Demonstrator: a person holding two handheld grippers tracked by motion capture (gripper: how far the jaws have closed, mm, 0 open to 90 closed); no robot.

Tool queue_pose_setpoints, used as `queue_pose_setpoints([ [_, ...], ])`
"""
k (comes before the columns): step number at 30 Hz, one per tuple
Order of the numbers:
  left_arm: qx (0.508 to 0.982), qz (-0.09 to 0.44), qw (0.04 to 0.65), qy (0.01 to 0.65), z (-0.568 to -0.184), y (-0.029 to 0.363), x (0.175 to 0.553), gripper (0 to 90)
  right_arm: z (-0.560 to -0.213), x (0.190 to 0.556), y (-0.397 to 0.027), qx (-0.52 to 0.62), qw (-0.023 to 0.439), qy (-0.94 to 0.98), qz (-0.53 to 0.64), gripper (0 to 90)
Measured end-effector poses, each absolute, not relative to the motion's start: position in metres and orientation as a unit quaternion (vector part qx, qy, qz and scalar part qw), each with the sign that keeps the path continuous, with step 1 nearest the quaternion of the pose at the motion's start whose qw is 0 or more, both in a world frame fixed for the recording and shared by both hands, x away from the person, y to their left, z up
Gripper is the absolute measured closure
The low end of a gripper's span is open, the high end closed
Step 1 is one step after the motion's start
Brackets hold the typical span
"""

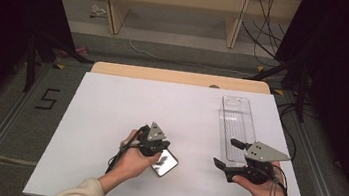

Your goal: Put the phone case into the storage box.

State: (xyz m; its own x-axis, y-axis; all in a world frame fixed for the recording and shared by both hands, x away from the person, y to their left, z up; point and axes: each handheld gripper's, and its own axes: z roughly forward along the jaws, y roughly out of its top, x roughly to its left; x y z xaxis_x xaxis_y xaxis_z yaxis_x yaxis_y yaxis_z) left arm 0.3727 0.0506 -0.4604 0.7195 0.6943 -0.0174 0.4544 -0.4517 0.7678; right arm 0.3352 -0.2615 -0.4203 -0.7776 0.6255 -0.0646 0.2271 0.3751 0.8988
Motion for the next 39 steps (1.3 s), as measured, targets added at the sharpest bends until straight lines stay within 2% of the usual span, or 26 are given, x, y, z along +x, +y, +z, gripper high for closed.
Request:
queue_pose_setpoints([
  [13,0.855,0.133,0.374,0.333,-0.478,0.024,0.375,89.7,-0.421,0.335,-0.261,0.263,0.201,0.805,0.493,16.1],
  [39,0.874,0.113,0.348,0.319,-0.483,0.014,0.375,89.7,-0.421,0.335,-0.261,0.261,0.200,0.806,0.492,16.1],
])
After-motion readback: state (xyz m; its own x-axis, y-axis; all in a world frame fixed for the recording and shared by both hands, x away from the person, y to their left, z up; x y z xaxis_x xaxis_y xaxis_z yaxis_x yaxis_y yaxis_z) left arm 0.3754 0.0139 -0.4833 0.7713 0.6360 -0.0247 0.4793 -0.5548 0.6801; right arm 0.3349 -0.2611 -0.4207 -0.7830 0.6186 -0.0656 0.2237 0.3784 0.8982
